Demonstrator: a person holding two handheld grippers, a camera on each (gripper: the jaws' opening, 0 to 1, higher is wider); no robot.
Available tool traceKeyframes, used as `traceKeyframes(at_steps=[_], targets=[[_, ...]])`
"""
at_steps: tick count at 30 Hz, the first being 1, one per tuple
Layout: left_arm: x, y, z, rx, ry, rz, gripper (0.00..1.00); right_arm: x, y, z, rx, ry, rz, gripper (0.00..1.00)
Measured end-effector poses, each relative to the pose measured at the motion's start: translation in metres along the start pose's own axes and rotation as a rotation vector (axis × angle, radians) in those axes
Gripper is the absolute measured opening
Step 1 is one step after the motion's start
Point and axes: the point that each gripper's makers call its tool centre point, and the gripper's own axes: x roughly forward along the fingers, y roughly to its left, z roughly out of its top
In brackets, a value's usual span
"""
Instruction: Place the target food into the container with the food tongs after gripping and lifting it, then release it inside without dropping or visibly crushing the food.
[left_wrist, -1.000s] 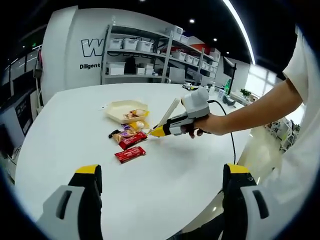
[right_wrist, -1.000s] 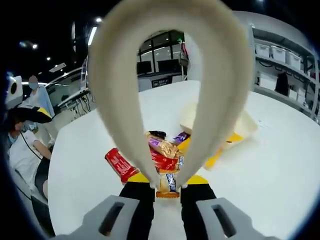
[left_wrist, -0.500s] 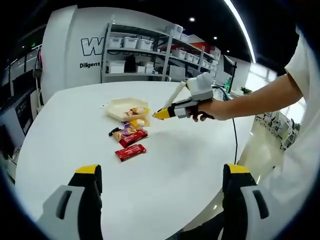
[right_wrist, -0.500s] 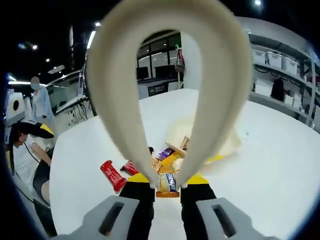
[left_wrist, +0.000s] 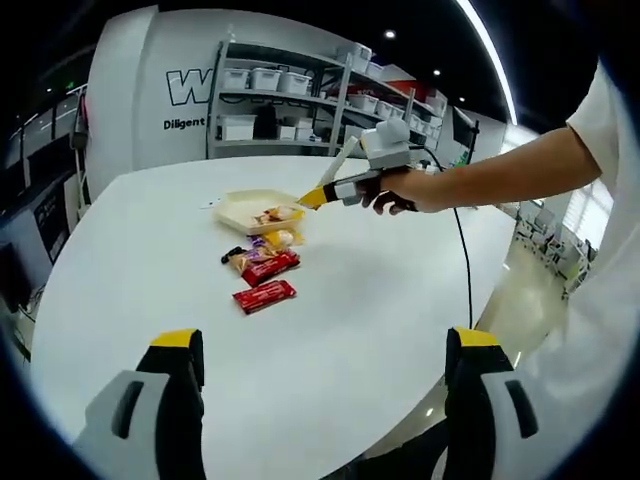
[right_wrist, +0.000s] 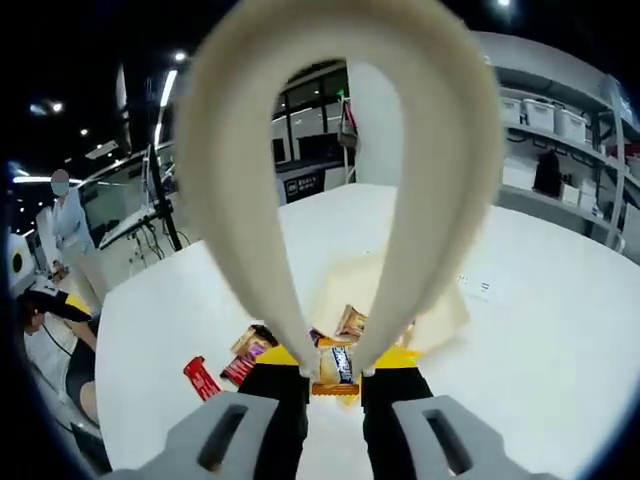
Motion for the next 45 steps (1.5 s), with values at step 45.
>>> traceKeyframes(at_steps=[45], targets=[[-0.002,0.005,-0.002,-0.012,0.041,0.007,0.99,0.068,-0.038,-0.01,-0.019,0.122,-0.017,0.14]])
